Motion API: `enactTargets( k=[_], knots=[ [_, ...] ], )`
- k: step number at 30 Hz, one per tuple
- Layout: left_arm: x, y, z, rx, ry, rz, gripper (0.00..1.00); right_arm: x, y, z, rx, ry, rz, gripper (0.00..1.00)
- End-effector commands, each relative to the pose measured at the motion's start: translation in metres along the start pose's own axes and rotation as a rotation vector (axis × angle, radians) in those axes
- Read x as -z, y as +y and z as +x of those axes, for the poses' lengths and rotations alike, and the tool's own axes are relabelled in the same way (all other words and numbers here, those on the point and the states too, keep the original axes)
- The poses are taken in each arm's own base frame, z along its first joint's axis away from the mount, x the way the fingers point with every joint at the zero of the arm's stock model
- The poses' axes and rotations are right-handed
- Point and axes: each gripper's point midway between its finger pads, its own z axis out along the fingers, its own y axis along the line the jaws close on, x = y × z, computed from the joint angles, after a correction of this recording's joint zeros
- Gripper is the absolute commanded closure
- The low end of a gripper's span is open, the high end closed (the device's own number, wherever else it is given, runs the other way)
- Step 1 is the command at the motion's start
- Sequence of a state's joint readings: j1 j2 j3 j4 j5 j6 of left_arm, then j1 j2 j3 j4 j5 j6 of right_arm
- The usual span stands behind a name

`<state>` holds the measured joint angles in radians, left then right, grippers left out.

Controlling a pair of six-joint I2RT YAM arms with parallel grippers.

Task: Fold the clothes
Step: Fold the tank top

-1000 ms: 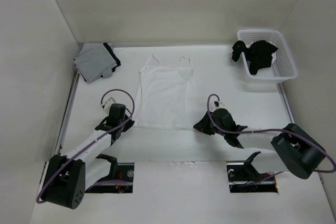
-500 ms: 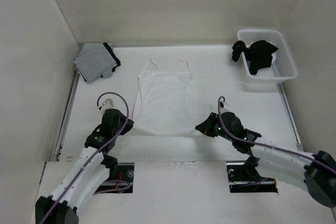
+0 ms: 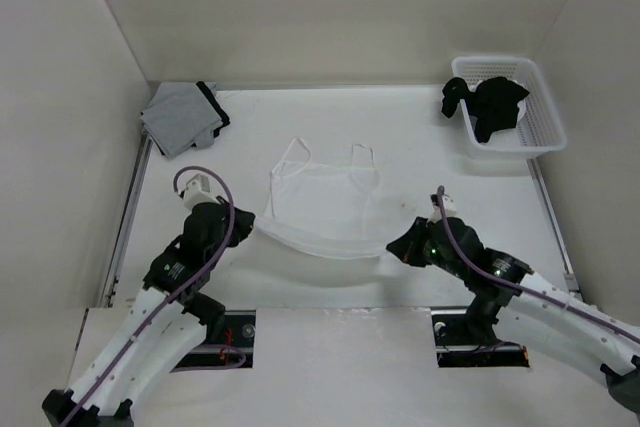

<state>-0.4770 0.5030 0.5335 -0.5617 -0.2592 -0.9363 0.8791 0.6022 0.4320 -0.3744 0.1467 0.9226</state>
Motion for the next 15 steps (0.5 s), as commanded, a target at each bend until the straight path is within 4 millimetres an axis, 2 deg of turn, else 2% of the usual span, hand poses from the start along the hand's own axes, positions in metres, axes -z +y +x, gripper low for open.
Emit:
enactTargets(
  k=[1, 10, 12, 15],
  knots=[
    [-0.026, -0.038, -0.044, 0.003, -0.126, 0.057, 0.99, -0.016, 0.015, -0.049, 0.059, -0.105, -0.006, 0.97],
    [-0.104, -0.082, -0.107, 0.060, -0.197, 0.077, 0.99, -0.058, 0.027, -0.165, 0.056, -0.223, -0.006, 0.97],
    [-0.121, -0.092, -0.117, 0.057, -0.197, 0.074, 0.99, -0.069, 0.023, -0.193, 0.036, -0.246, 0.000, 0.97],
    [-0.161, -0.100, -0.129, 0.065, -0.193, 0.048, 0.98, -0.090, 0.015, -0.227, 0.007, -0.253, 0.009, 0.97]
  ],
)
